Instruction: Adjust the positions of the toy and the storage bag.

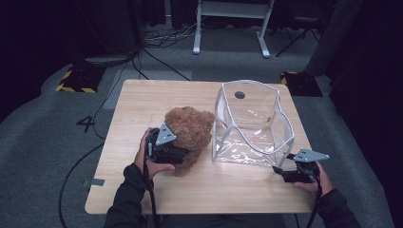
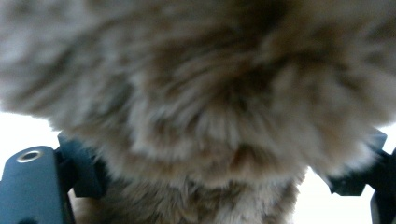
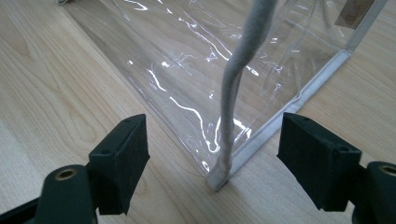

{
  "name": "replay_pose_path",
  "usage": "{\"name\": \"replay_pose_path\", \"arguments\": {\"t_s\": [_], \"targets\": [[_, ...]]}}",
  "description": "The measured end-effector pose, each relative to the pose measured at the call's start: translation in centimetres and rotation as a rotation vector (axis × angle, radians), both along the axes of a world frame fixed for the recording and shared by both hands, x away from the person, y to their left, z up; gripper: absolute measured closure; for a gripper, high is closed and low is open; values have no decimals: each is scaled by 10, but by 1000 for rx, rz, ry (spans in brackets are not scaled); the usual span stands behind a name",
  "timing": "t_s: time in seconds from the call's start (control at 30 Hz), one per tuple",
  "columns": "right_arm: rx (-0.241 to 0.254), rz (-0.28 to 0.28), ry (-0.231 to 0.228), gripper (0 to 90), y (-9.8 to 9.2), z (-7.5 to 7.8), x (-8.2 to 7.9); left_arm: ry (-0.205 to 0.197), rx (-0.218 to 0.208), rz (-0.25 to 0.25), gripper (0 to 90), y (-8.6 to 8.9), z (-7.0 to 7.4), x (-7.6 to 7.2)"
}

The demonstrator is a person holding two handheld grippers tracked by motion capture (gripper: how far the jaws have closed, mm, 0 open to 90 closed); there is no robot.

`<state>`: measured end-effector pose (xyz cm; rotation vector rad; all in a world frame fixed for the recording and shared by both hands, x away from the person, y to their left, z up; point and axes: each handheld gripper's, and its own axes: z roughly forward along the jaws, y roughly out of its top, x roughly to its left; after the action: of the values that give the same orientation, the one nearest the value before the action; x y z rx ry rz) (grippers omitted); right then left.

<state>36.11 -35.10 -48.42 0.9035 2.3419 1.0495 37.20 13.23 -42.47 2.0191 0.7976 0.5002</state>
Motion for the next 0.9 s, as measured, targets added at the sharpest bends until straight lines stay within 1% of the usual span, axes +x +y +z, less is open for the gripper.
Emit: {"name": "replay_pose_path", "arguments": {"t_s": [0.07, 0.13, 0.2, 0.23, 0.33, 0.4, 0.5, 0.57, 0.63, 0.67, 0.7, 0.73, 0.77, 0.8, 0.87, 0.9], "targets": [[0, -1, 1, 243, 0, 0, 0, 7, 12, -3, 130, -3, -2, 3], [-3, -2, 0, 244, 0, 0, 0, 7, 30, -9, 153, -6, -5, 7], [-4, -3, -2, 244, 0, 0, 0, 6, 43, 3, 173, -9, -6, 9], [-5, -3, -3, 244, 0, 0, 0, 6, 47, 10, 191, -10, -6, 10], [-3, -2, -6, 244, 0, 1, -1, 7, 68, 0, 278, -11, -7, 12], [4, -3, -11, 244, -1, 2, -1, -4, 85, 4, 348, -11, -8, 11], [8, -12, -27, 245, -2, 5, -3, -19, 84, 11, 403, -8, -9, 10], [12, -7, -46, 245, -3, 9, -5, -18, 69, 20, 421, -6, -11, 10], [33, 2, -64, 280, -5, 18, -9, -14, 52, 40, 434, -1, -12, 10], [56, 12, -67, 317, -6, 24, -11, -14, 49, 43, 437, 0, -12, 11], [72, 15, -67, 322, -7, 28, -12, -8, 30, 53, 439, 2, -13, 12], [99, 19, -71, 322, -8, 34, -13, -6, 18, 54, 439, 5, -14, 13], [133, 20, -81, 321, -10, 43, -14, -2, 10, 56, 439, 6, -15, 14], [150, 24, -88, 319, -11, 48, -15, 3, 5, 57, 439, 7, -15, 14], [171, 28, -106, 315, -12, 59, -16, 3, 1, 58, 439, 10, -16, 15], [175, 28, -124, 315, -12, 67, -17, 4, -4, 58, 439, 11, -16, 15]]}}
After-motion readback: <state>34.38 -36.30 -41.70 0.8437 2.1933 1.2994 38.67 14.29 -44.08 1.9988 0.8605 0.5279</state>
